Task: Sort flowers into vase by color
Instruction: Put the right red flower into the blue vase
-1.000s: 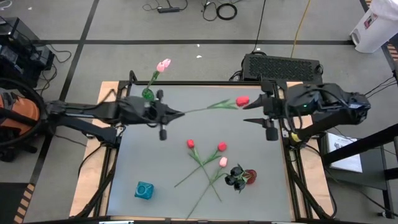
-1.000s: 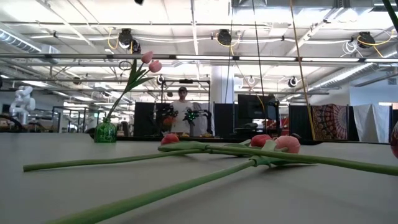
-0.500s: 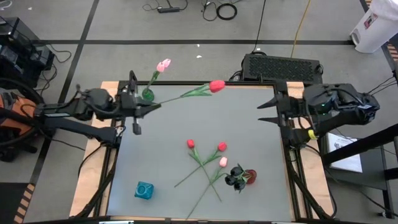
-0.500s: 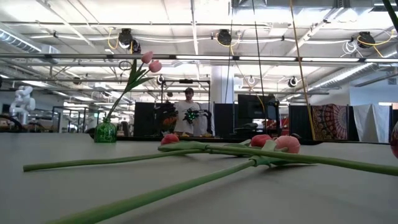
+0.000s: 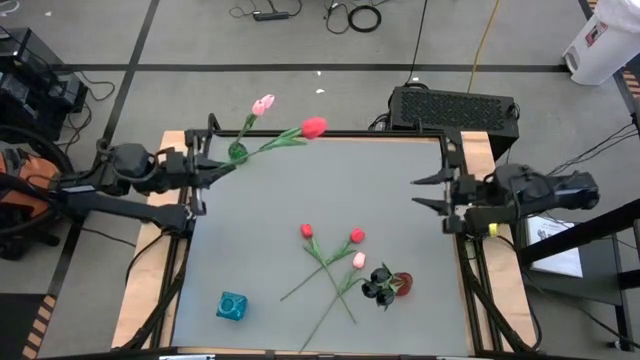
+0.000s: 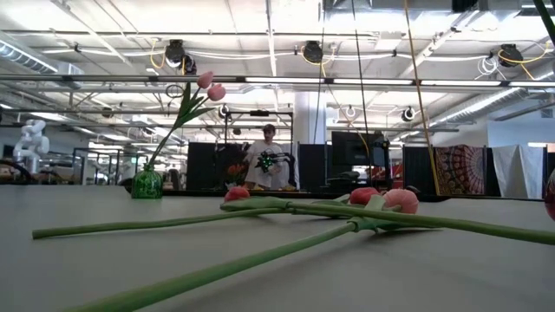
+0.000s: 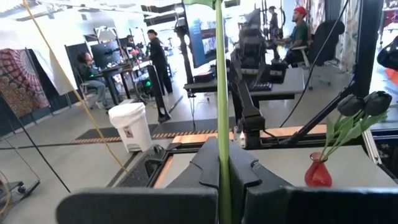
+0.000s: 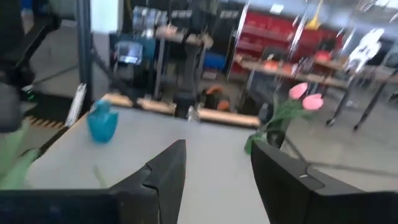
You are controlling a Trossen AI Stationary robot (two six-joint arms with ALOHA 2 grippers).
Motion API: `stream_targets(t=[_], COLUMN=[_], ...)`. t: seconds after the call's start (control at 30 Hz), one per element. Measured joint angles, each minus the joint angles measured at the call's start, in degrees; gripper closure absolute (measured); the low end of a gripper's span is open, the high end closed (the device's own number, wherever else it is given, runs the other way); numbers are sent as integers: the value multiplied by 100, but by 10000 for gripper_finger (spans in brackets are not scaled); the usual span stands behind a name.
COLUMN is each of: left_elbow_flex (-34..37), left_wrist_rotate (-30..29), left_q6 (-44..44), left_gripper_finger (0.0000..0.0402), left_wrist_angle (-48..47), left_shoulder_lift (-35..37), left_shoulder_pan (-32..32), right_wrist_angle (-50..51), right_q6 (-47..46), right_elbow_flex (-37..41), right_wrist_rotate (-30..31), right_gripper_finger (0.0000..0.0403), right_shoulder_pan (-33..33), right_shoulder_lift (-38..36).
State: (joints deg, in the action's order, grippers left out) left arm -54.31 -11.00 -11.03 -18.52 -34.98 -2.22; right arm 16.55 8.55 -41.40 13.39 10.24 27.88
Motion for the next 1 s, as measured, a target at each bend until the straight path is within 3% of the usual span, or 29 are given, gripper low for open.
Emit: stream_targets(t=[0.17,0.3,0.73,1.0], left_elbow_flex=[712,1385,3408,3601], left_wrist_rotate=[0,75,661,1082], left_q6=[16,16,389,625], left_gripper_finger=[402,402,402,402], left_wrist_angle=[476,1361,4316,4478], left_shoulder_lift=[299,444,420,375], left_shoulder_pan=[0,0,-2,-4], right_wrist_angle=[-2011,-3226,-5401,-6633], right_q6=[312,315,357,209], right_elbow_flex=[1086,1508,1597,1596], right_wrist_rotate=[58,39,25,4], right_gripper_finger=[230,230,230,230], right_shoulder_pan=[-7,-7,-7,-152], right_shoulder_lift=[52,381,1857,2893])
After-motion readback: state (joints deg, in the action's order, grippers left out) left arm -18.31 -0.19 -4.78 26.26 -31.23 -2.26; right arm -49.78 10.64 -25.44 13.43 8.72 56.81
